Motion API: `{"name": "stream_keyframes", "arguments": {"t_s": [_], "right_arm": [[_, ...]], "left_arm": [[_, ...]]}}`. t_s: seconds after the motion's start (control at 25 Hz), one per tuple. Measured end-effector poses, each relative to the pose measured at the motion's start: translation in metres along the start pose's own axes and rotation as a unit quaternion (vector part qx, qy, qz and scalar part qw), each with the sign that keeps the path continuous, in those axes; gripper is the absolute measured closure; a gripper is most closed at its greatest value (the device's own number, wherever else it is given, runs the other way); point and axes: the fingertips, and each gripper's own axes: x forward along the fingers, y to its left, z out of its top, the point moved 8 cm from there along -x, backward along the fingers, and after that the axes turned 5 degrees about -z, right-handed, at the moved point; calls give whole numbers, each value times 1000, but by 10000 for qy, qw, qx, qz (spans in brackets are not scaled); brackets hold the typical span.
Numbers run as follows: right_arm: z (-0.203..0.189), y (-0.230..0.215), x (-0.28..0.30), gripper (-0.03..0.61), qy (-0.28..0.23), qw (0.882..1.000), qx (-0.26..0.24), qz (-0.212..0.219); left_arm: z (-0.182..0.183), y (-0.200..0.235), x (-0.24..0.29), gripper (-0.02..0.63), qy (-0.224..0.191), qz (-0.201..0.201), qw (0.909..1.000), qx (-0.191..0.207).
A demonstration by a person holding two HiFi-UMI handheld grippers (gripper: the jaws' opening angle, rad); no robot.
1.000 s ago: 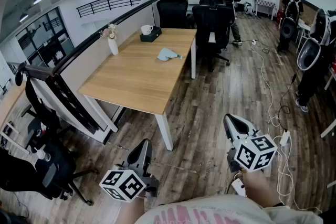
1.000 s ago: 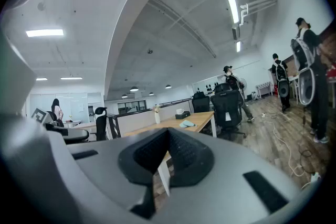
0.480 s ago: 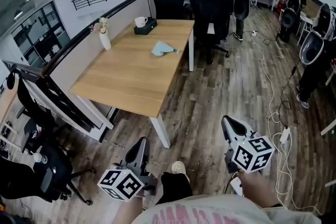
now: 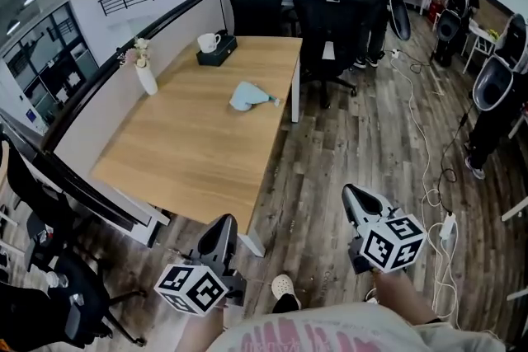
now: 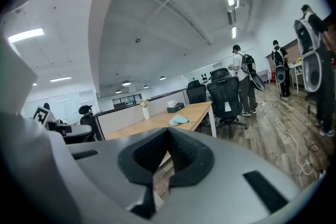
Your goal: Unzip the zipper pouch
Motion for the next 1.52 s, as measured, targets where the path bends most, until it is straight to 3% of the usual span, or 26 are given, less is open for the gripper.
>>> {"name": "stream_keyframes", "arguments": {"t_s": [0.44, 0.84, 1.0, 1.52], "right_arm": [[45, -6, 138, 580, -24, 9998, 216, 33], [3, -24, 197, 580, 794, 9945, 680, -6], [7, -42, 223, 580, 783, 9935, 824, -82], [68, -102, 364, 580, 923, 9912, 532, 787]], "left_arm": [[61, 81, 90, 612, -260, -106, 9996, 21], [29, 128, 131, 612, 206, 188, 9976, -632], [31, 137, 153, 612, 284, 311, 9976, -551], [60, 158, 270, 612, -102, 906, 9949, -430]]}}
